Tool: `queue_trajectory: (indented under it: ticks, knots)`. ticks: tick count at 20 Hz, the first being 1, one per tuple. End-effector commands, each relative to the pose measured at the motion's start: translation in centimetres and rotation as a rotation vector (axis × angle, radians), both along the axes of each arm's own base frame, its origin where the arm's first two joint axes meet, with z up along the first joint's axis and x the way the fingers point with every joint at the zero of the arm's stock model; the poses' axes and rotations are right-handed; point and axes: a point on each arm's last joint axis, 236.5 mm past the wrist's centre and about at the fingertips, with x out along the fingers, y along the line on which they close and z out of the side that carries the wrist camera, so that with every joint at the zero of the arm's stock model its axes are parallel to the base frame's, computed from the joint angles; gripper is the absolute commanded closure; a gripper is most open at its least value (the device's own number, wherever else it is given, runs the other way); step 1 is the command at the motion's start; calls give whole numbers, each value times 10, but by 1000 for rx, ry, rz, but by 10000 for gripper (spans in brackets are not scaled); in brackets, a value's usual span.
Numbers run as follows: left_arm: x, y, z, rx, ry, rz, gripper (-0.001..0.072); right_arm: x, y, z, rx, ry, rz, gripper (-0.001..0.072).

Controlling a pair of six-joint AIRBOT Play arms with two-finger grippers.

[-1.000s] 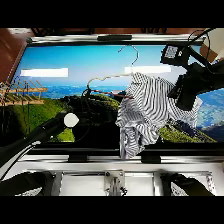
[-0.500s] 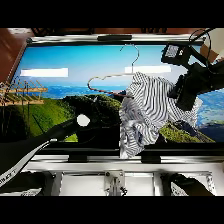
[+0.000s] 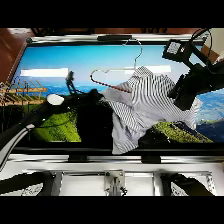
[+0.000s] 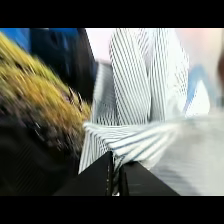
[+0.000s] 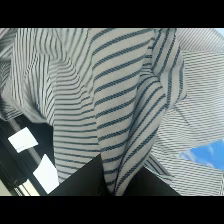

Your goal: Fold the shirts.

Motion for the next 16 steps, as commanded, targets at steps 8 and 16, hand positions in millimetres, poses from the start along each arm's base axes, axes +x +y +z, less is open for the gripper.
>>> queue_trajectory:
  ticks: [8, 16]
  knots:
    - [35, 68, 99, -55, -156, 30, 640, -10, 7, -26, 23, 93, 3, 618]
    - [-4, 76, 84, 117, -184, -203, 639, 3, 0, -24, 5, 47, -39, 620]
